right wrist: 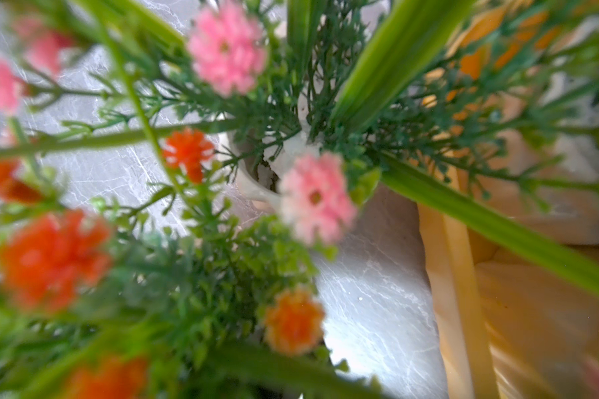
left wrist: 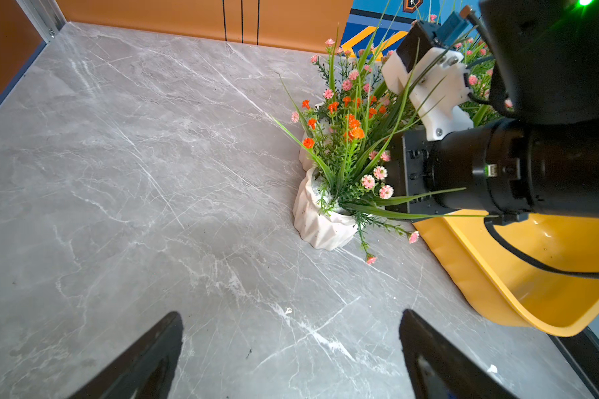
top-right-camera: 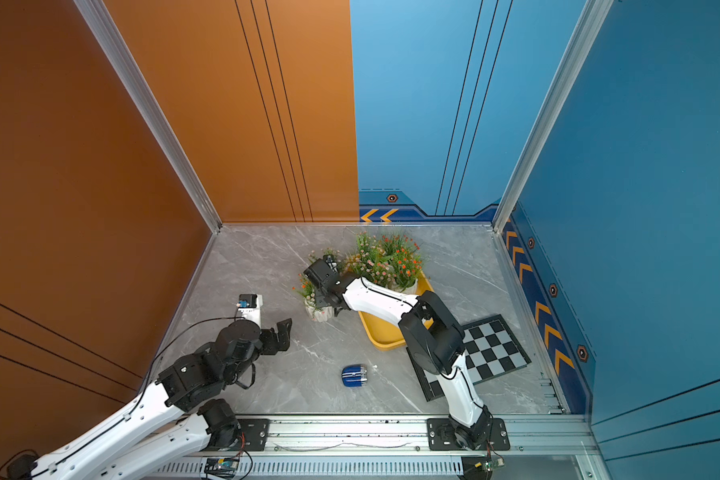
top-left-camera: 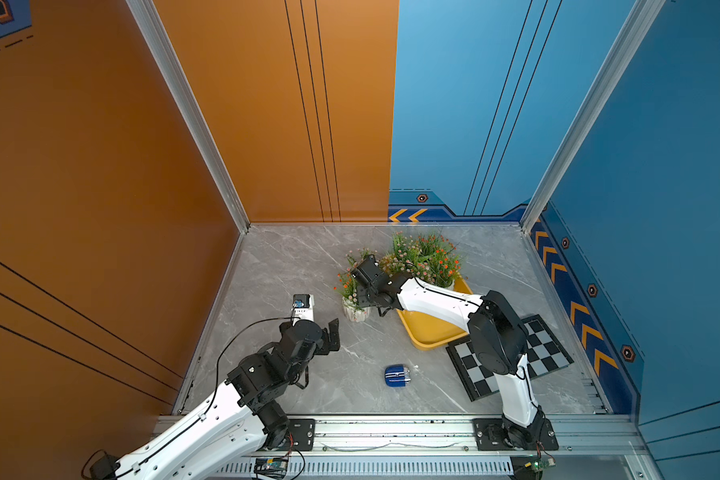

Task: Put the potted gypsophila into the storage box
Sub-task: Pick up the baby's breath potted plant from the center of the board, then place the baby's breath potted plant at the storage box.

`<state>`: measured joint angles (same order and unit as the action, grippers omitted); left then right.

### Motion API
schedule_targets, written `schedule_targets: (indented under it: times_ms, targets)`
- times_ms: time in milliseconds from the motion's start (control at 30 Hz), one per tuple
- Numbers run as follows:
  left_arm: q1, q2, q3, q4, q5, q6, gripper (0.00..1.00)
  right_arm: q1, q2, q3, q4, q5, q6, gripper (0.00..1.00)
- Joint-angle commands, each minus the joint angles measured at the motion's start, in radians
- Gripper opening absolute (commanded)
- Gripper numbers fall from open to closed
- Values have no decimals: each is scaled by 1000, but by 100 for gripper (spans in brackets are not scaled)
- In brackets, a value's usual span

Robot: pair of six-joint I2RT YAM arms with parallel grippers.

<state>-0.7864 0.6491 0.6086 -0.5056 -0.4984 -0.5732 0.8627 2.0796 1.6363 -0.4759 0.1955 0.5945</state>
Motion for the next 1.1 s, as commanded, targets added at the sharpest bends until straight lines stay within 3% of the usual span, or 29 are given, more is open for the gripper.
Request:
schedule_targets:
  times_ms: [0,233,533,867,1067]
  targets:
    - [7,-6,-4,-19,-29,-11,98,-3,3,-13,-113,-1,-55,0]
    - [5,-8,9,-19,-25,-10,98,15,-155,-32,-112,10,-110,0]
    - [0,-2,-2,-19,-4,-31,98,28,-381,-170,-107,6,-117,0]
    - [-35,89,53,22,-6,-29,98,36,-664,-363,-63,-67,-102,0]
    - [-70,169,88,70,-3,-23,98,-23,-847,-451,-107,-14,-98,0]
